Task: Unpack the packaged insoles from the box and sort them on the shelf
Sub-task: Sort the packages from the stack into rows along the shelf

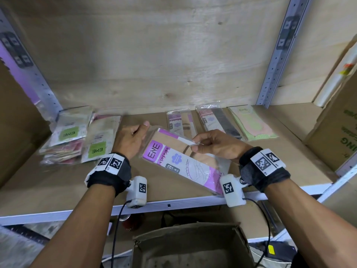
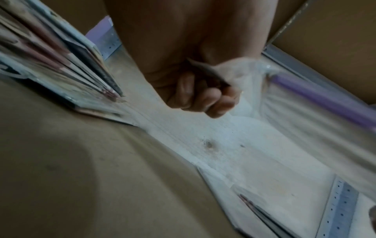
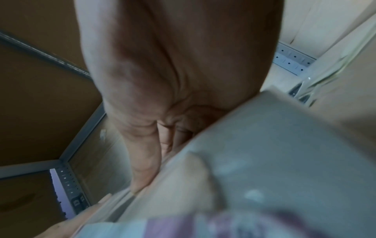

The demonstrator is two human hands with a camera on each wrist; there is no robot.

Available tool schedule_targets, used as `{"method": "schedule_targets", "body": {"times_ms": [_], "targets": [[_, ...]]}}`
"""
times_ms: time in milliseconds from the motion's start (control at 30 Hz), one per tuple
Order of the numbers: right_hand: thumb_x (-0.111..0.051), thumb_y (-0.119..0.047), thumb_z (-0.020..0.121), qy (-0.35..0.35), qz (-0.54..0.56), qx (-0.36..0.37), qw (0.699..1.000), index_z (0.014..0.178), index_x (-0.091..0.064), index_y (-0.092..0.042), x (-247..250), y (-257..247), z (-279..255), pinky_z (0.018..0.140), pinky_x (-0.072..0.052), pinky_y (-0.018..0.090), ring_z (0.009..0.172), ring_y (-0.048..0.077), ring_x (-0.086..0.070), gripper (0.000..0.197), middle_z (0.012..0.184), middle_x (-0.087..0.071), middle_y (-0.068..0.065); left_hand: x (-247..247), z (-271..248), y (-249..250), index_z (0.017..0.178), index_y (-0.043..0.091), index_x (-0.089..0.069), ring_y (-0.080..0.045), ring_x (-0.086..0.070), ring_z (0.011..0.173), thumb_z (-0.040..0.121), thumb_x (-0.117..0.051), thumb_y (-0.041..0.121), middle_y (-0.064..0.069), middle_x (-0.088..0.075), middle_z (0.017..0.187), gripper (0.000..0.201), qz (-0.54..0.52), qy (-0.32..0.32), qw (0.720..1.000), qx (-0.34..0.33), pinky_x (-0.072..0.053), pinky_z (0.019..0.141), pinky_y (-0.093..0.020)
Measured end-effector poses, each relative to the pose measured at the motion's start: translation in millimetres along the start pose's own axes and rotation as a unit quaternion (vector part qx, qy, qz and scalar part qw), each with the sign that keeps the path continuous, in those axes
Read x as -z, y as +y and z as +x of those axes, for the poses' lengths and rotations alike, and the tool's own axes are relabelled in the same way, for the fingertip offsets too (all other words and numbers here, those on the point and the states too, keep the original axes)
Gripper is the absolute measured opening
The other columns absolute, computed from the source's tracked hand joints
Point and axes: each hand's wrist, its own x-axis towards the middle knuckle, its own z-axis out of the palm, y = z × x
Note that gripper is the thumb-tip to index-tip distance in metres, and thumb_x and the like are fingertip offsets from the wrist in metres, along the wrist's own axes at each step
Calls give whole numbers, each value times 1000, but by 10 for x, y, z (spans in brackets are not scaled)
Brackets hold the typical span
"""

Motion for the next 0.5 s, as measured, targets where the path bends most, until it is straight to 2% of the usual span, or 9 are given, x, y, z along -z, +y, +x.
{"method": "schedule_targets", "body": {"times_ms": [33,133,267,367,433,500], "targets": [[-69,-21,90,-2,1,1,1000,109,-70,-8,7,0,-3,97,-49,30,95,16,-70,23,102,-76,9,-3,-4,13,49,19,-48,-7,-45,41,97,-53,52,10,-48,41,59,-2,5,1000,-1,-36,47,-16],[-69,-23,90,-8,-6,4,1000,108,-70,-9,19,9,-17,104,-46,35,102,23,-69,23,103,-76,9,-14,1,37,50,18,-44,-6,-38,41,98,-54,49,12,-41,38,58,-6,6,1000,-3,-32,49,-23],[-69,-24,89,-13,-12,4,1000,108,-71,-10,38,4,-41,102,-46,33,97,15,-69,23,103,-76,8,-15,6,38,56,16,-51,-5,-36,37,97,-55,49,10,-41,39,52,-30,-19,999,6,-32,42,-17],[-69,-23,90,-2,-17,3,1000,108,-71,-10,48,2,-56,99,-47,34,93,16,-68,23,102,-76,9,-26,-3,46,70,15,-62,-13,-37,48,98,-54,48,4,-46,53,45,-27,-33,999,8,-31,51,-26],[-69,-23,90,3,-21,6,1000,106,-72,-10,47,-1,-70,99,-47,36,91,17,-68,21,101,-76,10,-19,-1,42,67,19,-56,-14,-38,52,99,-51,51,6,-45,56,45,-27,-37,999,8,-31,56,-28],[-69,-23,89,8,-22,8,1000,106,-71,-10,56,-8,-84,105,-45,43,97,26,-69,22,102,-75,13,-3,-9,52,62,20,-47,-13,-37,49,98,-47,57,11,-40,51,51,-15,-43,999,11,-31,58,-28]]}}
